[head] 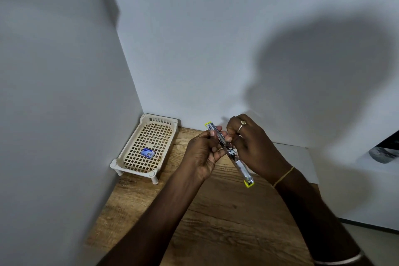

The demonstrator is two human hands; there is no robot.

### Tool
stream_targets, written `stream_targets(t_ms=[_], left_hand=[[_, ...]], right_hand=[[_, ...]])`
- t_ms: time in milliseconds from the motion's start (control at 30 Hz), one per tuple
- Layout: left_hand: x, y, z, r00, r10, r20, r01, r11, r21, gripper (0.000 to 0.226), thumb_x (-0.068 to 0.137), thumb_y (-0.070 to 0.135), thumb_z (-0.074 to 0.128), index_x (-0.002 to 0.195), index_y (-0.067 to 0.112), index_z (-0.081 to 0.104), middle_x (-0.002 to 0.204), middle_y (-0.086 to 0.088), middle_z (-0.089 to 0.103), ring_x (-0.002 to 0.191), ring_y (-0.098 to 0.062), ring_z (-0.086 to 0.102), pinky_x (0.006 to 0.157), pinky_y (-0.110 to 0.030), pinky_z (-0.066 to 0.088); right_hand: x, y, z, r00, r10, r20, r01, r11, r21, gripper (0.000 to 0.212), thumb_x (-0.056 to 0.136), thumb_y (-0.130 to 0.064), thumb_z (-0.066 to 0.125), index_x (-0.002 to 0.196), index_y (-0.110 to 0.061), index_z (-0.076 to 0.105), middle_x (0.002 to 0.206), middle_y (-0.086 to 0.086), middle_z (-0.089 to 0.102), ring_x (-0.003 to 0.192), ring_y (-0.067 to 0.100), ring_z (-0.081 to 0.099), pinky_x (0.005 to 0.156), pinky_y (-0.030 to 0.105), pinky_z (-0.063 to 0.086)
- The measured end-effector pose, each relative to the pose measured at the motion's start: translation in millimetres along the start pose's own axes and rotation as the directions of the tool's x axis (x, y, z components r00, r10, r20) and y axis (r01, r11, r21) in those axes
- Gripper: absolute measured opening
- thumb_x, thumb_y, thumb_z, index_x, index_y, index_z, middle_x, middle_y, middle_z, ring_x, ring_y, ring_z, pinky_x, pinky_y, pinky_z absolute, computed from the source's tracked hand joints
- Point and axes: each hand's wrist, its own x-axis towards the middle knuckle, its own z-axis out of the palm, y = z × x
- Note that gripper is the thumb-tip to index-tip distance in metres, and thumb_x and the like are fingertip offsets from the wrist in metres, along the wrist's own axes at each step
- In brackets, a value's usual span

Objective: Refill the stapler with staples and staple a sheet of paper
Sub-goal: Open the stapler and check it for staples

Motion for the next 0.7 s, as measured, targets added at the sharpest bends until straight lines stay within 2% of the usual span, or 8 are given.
stream_targets(t_ms=[67,200,267,367,500,600,700], left_hand=[[1,7,0,1.000,0.022,-0.016,-0.022,1.000,-0.016,0.029,0.098,-0.014,0.042,0.100,0.003,0.066,0.074,-0.008,0.076,0.058,-0.018,0.074,0.050,-0.028,0.060],[3,17,3,0.998,0.065,-0.001,-0.065,0.994,-0.093,0.022,0.101,-0.009,0.045,0.098,0.001,0.064,0.072,-0.008,0.076,0.063,-0.020,0.076,0.053,-0.031,0.061],[5,23,3,0.997,0.074,-0.007,-0.074,0.992,-0.102,0.020,0.103,-0.004,0.046,0.099,0.003,0.064,0.074,-0.007,0.077,0.067,-0.017,0.077,0.055,-0.032,0.063],[8,29,4,0.995,0.099,-0.017,-0.100,0.988,-0.120,0.019,0.104,-0.001,0.046,0.098,0.004,0.064,0.074,-0.005,0.078,0.068,-0.016,0.077,0.057,-0.033,0.064],[8,37,5,0.991,0.132,-0.011,-0.132,0.981,-0.142,0.019,0.105,0.000,0.046,0.098,0.003,0.063,0.074,-0.007,0.078,0.068,-0.017,0.078,0.055,-0.033,0.062],[9,39,6,0.989,0.148,-0.014,-0.149,0.980,-0.130,0.020,0.104,-0.001,0.046,0.099,0.003,0.065,0.075,-0.006,0.078,0.069,-0.016,0.078,0.055,-0.032,0.062],[9,38,9,0.989,0.150,-0.013,-0.151,0.981,-0.120,0.021,0.104,0.000,0.046,0.099,0.004,0.066,0.076,-0.006,0.079,0.071,-0.017,0.078,0.056,-0.032,0.062]], right_hand=[[0,0,-2,1.000,-0.007,-0.013,0.007,1.000,0.002,0.022,0.088,0.003,0.056,0.085,-0.018,0.050,0.086,-0.004,0.049,0.075,0.012,0.051,0.065,0.022,0.041],[3,-2,-4,0.998,0.039,-0.048,-0.036,0.998,0.055,0.019,0.089,0.001,0.061,0.084,-0.015,0.054,0.086,-0.001,0.062,0.080,0.019,0.060,0.069,0.040,0.050],[2,-1,-6,0.997,0.056,-0.045,-0.052,0.996,0.067,0.017,0.088,-0.002,0.065,0.083,-0.016,0.056,0.091,0.001,0.067,0.084,0.020,0.064,0.071,0.038,0.052],[-5,2,-7,0.993,0.099,-0.063,-0.091,0.990,0.111,0.011,0.088,-0.011,0.071,0.083,-0.015,0.061,0.097,-0.001,0.070,0.088,0.011,0.066,0.072,0.025,0.055],[-12,7,-6,0.959,0.261,-0.113,-0.234,0.950,0.208,0.013,0.087,-0.026,0.074,0.093,-0.022,0.063,0.100,-0.012,0.071,0.089,-0.001,0.068,0.071,0.014,0.056],[-14,6,-4,0.953,0.266,-0.146,-0.230,0.947,0.226,0.025,0.085,-0.032,0.077,0.105,-0.028,0.064,0.104,-0.015,0.070,0.090,-0.002,0.069,0.070,0.017,0.058],[-7,0,-6,0.978,0.146,-0.148,-0.132,0.986,0.104,0.049,0.087,-0.040,0.073,0.133,-0.039,0.055,0.123,-0.020,0.059,0.100,0.001,0.065,0.076,0.024,0.058]])
